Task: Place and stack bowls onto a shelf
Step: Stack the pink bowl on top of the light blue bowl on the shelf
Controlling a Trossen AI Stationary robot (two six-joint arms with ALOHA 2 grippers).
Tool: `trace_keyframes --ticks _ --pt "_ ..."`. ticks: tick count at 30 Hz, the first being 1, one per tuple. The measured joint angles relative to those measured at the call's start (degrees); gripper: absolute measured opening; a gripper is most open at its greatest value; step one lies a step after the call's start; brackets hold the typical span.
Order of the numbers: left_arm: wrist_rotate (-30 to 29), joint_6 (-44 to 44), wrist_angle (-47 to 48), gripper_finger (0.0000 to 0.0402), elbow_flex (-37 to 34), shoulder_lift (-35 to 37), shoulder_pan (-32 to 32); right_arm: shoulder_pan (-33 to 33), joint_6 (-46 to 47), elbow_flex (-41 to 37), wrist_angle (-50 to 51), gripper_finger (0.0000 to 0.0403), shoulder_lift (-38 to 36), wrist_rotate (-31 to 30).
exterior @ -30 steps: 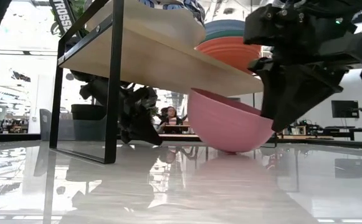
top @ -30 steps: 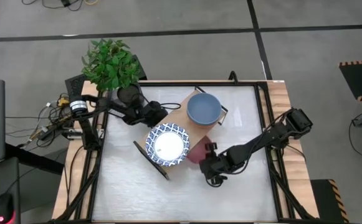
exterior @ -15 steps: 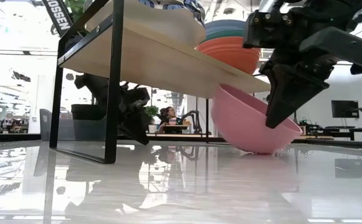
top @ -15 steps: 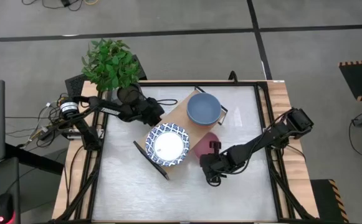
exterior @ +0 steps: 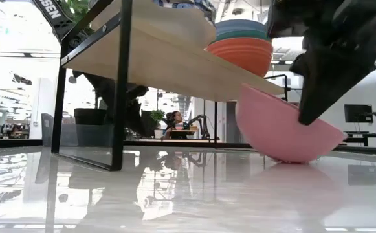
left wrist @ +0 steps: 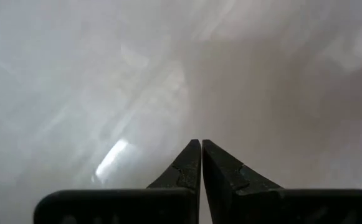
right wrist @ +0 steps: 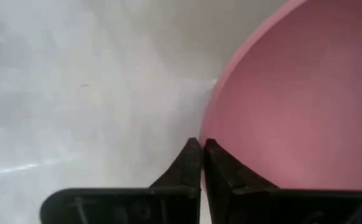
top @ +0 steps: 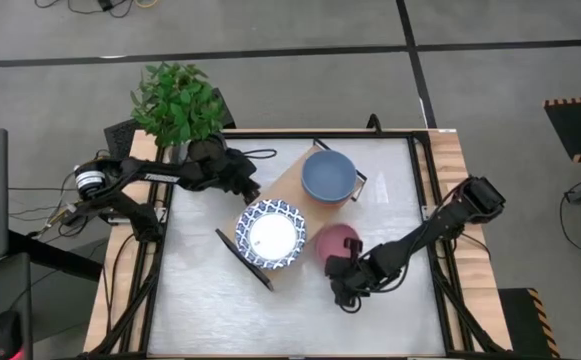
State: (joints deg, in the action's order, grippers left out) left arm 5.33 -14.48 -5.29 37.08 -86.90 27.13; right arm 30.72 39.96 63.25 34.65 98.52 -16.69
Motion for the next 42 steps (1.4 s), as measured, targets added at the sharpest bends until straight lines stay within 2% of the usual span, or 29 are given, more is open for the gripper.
trace_keyframes --ticks 10,16,29,36,42 --pt "-0.95 0.97 -0.13 0.0 0.21 3.37 -0.06 3.92 9.95 3.54 2.18 0.0023 0.02 2.18" --pt "-3.22 2.21 -0.13 0.0 0.21 6.4 0.31 5.82 13.21 4.99 6.4 0.0023 0.07 3.07" --pt "-4.95 0.33 -0.2 0.0 0.21 15.65 1.01 7.05 16.97 5.08 6.72 0.0023 0.05 3.44" --pt "-0.46 -4.95 -0.64 0.0 0.21 20.61 0.99 8.3 17.24 7.3 10.06 0.0023 -0.55 4.95" --pt "7.19 -11.93 -2.2 0.0 0.21 23.71 0.99 8.85 16.84 9.44 14.64 0.0023 -0.55 5.24"
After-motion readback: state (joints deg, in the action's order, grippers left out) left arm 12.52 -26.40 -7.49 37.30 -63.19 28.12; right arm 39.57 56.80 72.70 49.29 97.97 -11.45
